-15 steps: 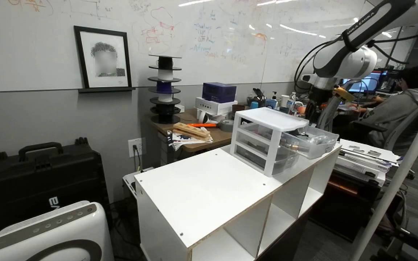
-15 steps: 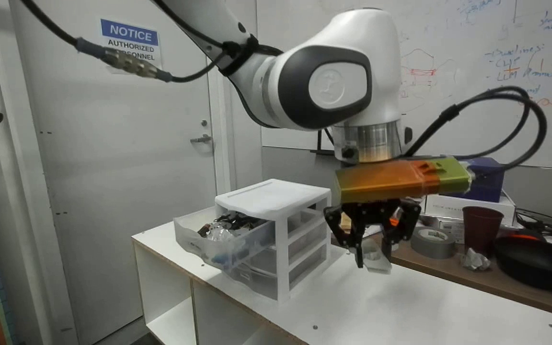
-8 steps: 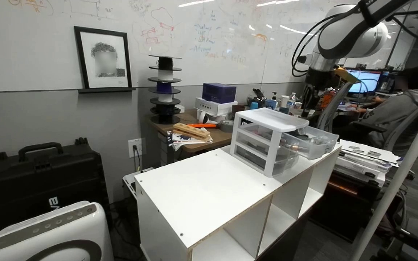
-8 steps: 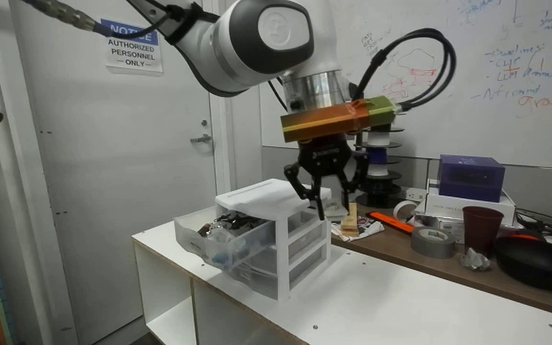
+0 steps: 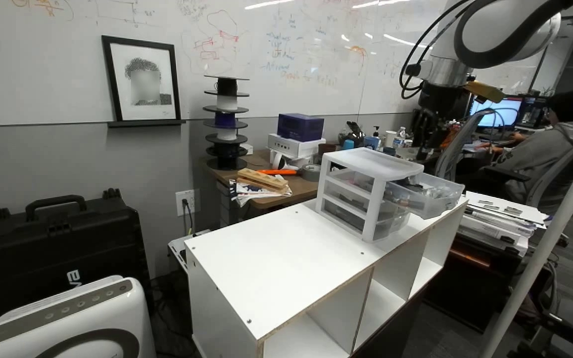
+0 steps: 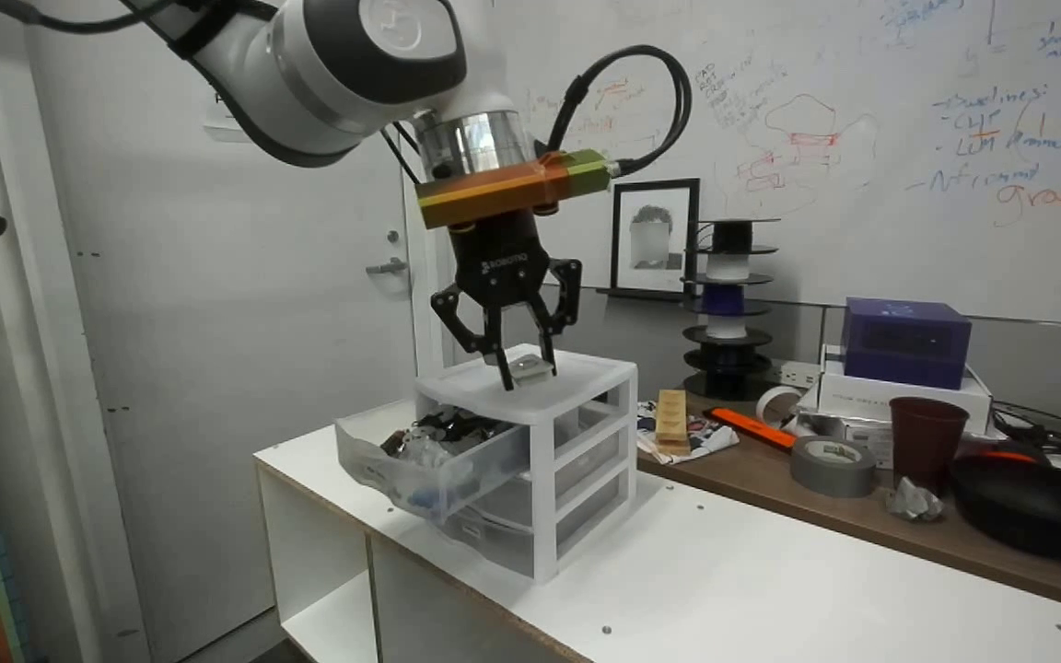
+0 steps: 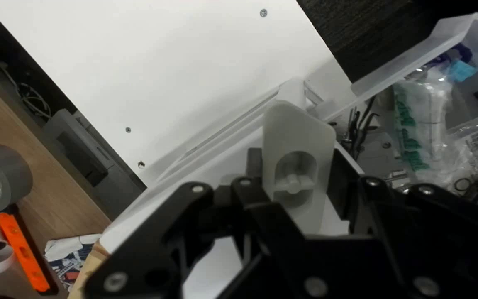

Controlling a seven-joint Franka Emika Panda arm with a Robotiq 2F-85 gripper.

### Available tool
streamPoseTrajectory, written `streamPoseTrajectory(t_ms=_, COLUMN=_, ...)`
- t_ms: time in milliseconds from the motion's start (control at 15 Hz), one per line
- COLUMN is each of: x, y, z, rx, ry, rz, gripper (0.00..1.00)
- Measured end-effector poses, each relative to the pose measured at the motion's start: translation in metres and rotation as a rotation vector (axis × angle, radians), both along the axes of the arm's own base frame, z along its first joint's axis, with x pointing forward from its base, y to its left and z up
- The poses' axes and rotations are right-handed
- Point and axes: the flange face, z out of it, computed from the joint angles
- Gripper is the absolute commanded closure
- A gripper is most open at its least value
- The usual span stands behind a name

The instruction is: Pick up the objects from the table, put them in the drawer and close the drawer.

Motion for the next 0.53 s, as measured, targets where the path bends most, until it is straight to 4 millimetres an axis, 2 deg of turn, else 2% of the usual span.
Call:
streamPoseTrajectory(t_ms=333, x=-0.032, y=0.02, z=0.031, rx=-0.011, ry=0.002, rz=0.059, gripper=0.75)
streamPoseTrajectory(t_ms=533, x=-0.055, y=0.032, z=0.036, rx=-0.012, ry=0.023, rz=0.104, gripper=0.75)
